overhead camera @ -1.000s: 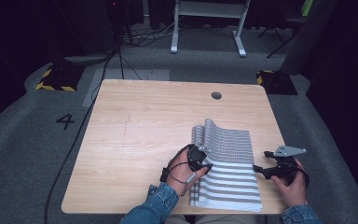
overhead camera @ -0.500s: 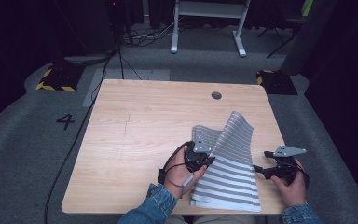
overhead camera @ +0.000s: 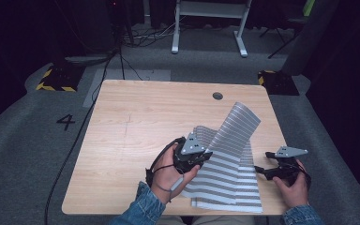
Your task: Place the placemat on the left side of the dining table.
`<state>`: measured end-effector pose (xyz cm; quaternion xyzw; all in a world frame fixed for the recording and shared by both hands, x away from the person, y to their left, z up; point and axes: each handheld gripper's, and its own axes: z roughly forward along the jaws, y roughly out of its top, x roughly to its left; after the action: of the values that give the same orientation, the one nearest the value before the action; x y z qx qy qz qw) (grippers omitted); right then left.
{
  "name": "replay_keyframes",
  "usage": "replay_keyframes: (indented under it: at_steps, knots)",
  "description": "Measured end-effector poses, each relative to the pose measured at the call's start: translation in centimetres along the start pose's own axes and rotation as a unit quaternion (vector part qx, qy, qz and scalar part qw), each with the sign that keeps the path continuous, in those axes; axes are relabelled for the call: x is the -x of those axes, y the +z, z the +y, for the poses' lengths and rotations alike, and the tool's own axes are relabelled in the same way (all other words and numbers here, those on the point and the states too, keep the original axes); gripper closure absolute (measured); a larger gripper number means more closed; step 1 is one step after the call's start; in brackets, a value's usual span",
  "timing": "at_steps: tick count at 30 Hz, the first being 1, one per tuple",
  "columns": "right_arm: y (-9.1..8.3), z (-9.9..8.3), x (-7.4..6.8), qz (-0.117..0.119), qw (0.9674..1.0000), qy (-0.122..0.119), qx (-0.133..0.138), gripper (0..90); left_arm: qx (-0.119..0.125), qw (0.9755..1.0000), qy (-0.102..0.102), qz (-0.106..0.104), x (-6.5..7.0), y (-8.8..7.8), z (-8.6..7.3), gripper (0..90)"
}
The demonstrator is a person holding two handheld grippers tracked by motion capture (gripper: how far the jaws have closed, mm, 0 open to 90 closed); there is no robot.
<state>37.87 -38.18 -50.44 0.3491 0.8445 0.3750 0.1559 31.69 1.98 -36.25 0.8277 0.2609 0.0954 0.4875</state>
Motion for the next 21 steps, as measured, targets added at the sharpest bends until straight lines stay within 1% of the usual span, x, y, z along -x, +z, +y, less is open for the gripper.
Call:
replay_keyframes:
  at_steps: [1,2,3,4,6,7,8,9,10,11,12,14,16,17,19,20,21]
  knots:
    - [0.0,0.0,0.0,0.000,1.0000,0.000,0.000,14.3,0.000,1.0000,0.000,0.000,0.0,0.0,0.0,88.5]
    - [0.0,0.0,0.0,0.000,1.0000,0.000,0.000,14.3,0.002,1.0000,0.006,0.002,-0.1,-0.4,0.2,88.5]
    - [0.0,0.0,0.0,0.000,1.0000,0.000,0.000,14.3,0.004,0.9999,0.012,0.007,-0.1,-1.3,0.5,88.5]
    - [0.0,0.0,0.0,0.000,1.0000,0.000,0.000,14.3,0.004,0.9999,0.012,0.007,-0.1,-1.3,0.5,88.5]
    - [0.0,0.0,0.0,0.001,1.0000,0.003,-0.002,14.3,0.008,0.9999,0.014,0.007,-0.3,-2.1,0.8,88.5]
    - [0.0,0.0,0.0,0.002,1.0000,0.003,-0.002,14.3,0.008,0.9998,0.017,0.011,-0.4,-2.9,1.0,88.5]
    - [0.0,0.0,0.0,0.002,1.0000,0.003,-0.002,14.3,0.008,0.9998,0.017,0.011,-0.4,-2.9,1.0,88.5]
    - [0.0,0.0,0.0,0.002,1.0000,0.003,-0.002,14.3,0.009,0.9998,0.014,0.014,-0.6,-3.7,1.2,88.5]
    - [0.0,0.0,0.0,0.002,1.0000,0.003,-0.002,14.3,0.009,0.9998,0.014,0.014,-0.6,-3.7,1.2,88.5]
    - [0.0,0.0,0.0,0.002,1.0000,0.003,-0.002,14.3,0.013,0.9997,0.014,0.016,-0.8,-4.4,1.2,88.4]
    - [0.0,0.0,0.0,0.002,1.0000,0.003,-0.002,14.3,0.013,0.9997,0.014,0.016,-0.8,-4.4,1.2,88.5]
    - [0.0,0.0,0.0,0.001,1.0000,0.002,-0.001,14.3,0.016,0.9997,0.007,0.020,-1.0,-5.1,1.2,88.5]
    - [0.0,0.0,0.0,0.000,1.0000,0.000,0.000,14.3,0.018,0.9996,0.008,0.023,-1.3,-5.7,1.1,88.5]
    - [0.0,0.0,0.0,0.000,1.0000,0.000,0.000,14.3,0.017,0.9994,0.012,0.029,-1.5,-6.0,1.1,88.5]
    - [0.0,0.0,0.0,0.000,1.0000,0.000,0.000,14.3,0.020,0.9992,0.008,0.033,-1.6,-6.5,1.0,88.5]
    - [0.0,0.0,0.0,0.000,1.0000,0.000,0.000,14.3,0.020,0.9989,0.009,0.041,-1.8,-6.8,0.9,88.5]
    - [0.0,0.0,0.0,0.000,1.0000,0.000,0.000,14.3,0.021,0.9991,0.005,0.037,-1.9,-7.0,0.9,88.5]
